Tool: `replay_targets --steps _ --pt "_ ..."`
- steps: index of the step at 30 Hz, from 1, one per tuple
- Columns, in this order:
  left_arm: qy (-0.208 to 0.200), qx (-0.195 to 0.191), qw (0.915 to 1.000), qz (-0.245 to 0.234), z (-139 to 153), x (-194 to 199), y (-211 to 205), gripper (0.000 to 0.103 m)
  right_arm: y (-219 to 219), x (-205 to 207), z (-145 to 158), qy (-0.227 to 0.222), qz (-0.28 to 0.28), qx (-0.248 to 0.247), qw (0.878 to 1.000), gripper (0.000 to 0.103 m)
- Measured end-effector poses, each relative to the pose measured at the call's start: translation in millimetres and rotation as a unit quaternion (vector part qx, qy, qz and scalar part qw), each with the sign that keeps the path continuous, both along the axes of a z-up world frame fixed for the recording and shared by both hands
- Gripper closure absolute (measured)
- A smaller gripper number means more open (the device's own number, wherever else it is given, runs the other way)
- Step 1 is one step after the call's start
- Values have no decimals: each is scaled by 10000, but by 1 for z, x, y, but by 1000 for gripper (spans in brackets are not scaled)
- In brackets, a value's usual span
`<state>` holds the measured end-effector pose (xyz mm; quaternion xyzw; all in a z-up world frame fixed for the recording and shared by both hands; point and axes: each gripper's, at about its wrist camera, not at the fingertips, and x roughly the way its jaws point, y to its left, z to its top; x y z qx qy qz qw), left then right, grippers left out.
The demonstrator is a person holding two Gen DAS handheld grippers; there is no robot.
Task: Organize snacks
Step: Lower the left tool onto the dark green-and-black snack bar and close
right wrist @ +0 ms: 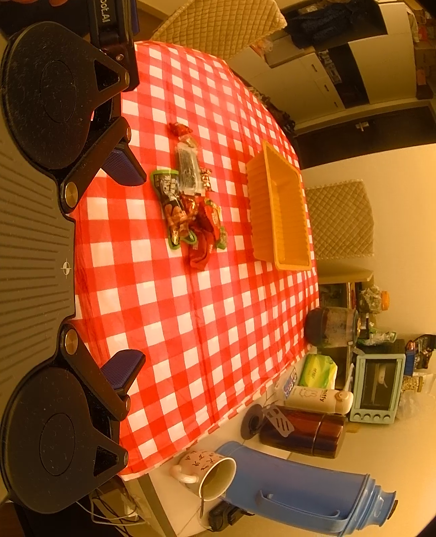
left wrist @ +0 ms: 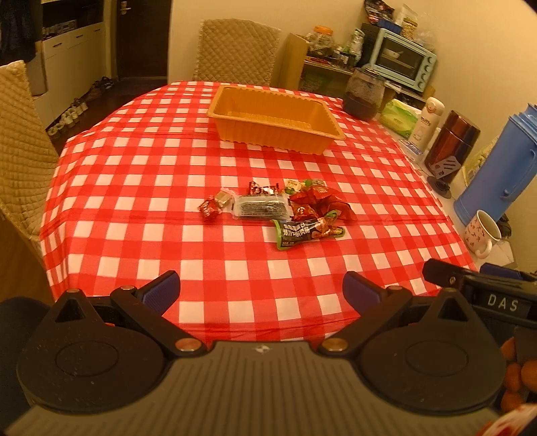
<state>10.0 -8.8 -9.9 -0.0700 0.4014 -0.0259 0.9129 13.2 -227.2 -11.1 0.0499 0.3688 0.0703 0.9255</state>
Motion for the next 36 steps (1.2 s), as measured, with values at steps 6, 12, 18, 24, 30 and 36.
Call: replay_targets --steps 6,12,18,24,30,36 --pt "190 182 9986 -461 -21 30 1 10 -3 20 -15 41 -62 2 10000 1" --pt "101 352 9903 -1344 -47 68 -10 19 -7 49 -37 146 -158 -26 9998 1" --pt "-93 781 9709 -2261 -73 108 -34 44 -15 77 -55 267 -256 30 9993 6" --pt "-270 1232 9429 -3084 -92 139 -58 61 -24 94 -68 356 -446 135 9983 6" --pt "-280 1401 9265 -3482 -110 157 -72 68 -27 99 -78 462 -554 155 9973 6" --pt "-31 1117 9465 -3028 -108 153 -62 72 -25 102 -84 515 -536 162 9971 6"
